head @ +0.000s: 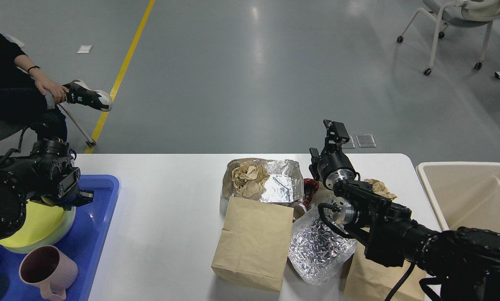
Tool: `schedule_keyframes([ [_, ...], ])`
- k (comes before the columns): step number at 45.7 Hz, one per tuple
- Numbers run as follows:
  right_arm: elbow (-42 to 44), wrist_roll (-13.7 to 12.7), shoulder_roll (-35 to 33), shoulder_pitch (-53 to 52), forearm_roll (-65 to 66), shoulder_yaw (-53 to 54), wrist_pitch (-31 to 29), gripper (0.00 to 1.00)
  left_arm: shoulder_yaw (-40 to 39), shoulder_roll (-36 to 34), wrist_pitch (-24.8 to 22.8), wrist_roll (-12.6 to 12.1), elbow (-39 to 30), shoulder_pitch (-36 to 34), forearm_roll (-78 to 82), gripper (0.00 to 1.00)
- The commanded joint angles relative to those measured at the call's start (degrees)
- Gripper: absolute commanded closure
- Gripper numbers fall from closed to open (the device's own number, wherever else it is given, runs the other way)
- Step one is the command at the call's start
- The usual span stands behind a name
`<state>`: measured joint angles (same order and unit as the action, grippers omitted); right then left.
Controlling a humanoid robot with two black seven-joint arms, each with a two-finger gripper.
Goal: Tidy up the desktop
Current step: 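Lower the yellow plate onto the tray and open the left gripper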
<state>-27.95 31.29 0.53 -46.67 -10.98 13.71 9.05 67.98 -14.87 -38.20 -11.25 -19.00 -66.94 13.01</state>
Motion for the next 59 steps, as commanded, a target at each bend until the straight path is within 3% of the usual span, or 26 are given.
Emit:
schedule_keyframes([
  [1, 0.00, 0.00, 0.00, 0.00, 0.00, 0.00, 0.00, 0.00, -0.04, -0.16, 0.14, 0.09, 1.07, 0.67, -0.09, 1.00],
  [9, 0.00, 0.00, 0.00, 0.00, 0.00, 0.00, 0.00, 0.00, -0.04, -1.04, 0.49, 0.26, 1.33, 0.94, -0.18, 1.00],
  [17, 0.00, 0.00, 0.00, 0.00, 0.00, 0.00, 0.00, 0.00, -0.30, -0.96, 3.30, 0.26, 1.51, 1.03, -0.18, 0.91],
  [34, 0.00, 0.00, 0.00, 0.00, 0.00, 0.00, 0.00, 0.00, -1.62, -0.87, 3.65, 1.05, 1.51, 1.20, -1.15, 0.51],
  [41, 0.00, 0.00, 0.00, 0.00, 0.00, 0.00, 0.00, 0.00, -4.78, -1.92, 4.71, 1.14, 1.60, -0.20, -1.41, 0.21],
  [45, 0.00, 0.00, 0.00, 0.00, 0.00, 0.00, 0.00, 0.00, -8.73, -5.86, 6.72, 1.14, 1.60, -2.66, -1.41, 0.07],
  [53, 0.00, 0.00, 0.00, 0.00, 0.00, 0.00, 0.00, 0.00, -21.12, -15.45, 14.01, 1.23, 1.60, -5.30, -1.50, 0.05],
  [59, 0.00, 0.00, 0.00, 0.00, 0.00, 0.00, 0.00, 0.00, -27.54, -20.73, 22.71, 1.23, 2.73, -5.57, -1.41, 0.04],
])
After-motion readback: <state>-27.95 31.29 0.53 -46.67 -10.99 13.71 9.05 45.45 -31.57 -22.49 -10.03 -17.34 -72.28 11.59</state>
